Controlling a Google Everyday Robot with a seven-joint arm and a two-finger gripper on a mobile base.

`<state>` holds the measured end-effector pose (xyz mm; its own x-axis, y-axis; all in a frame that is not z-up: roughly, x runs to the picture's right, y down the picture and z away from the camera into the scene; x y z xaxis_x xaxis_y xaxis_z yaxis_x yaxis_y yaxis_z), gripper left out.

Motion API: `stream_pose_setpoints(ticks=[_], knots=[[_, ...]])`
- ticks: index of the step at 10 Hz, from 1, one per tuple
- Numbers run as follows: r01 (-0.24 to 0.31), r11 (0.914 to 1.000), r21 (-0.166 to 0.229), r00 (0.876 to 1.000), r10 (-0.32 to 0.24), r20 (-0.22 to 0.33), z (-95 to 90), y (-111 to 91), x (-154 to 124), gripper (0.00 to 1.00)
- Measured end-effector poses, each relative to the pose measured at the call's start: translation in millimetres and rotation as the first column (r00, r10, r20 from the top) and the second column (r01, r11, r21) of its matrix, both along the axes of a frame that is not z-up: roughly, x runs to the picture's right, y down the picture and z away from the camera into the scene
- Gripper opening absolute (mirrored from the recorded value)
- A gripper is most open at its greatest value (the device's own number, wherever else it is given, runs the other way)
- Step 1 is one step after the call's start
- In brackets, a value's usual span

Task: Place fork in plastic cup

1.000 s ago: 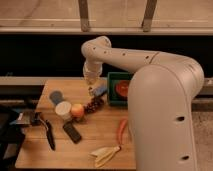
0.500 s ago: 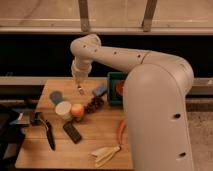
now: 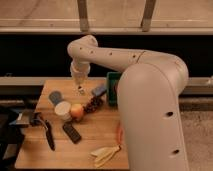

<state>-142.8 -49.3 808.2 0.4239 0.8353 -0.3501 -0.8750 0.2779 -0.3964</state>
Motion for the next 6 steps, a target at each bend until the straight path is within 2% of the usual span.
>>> stream_pose_setpoints(ticks=[3, 4, 6], knots=[[0.048, 0.9988, 0.001, 0.998, -0.048, 0.032, 23.3, -1.1, -46.2, 0.0], [0.067, 0.9977, 0.001, 0.996, -0.067, 0.063, 30.1, 0.1, -71.2, 0.0], [0.082, 0.9966, 0.005, 0.992, -0.082, 0.095, 40.2, 1.4, -86.5, 0.0]])
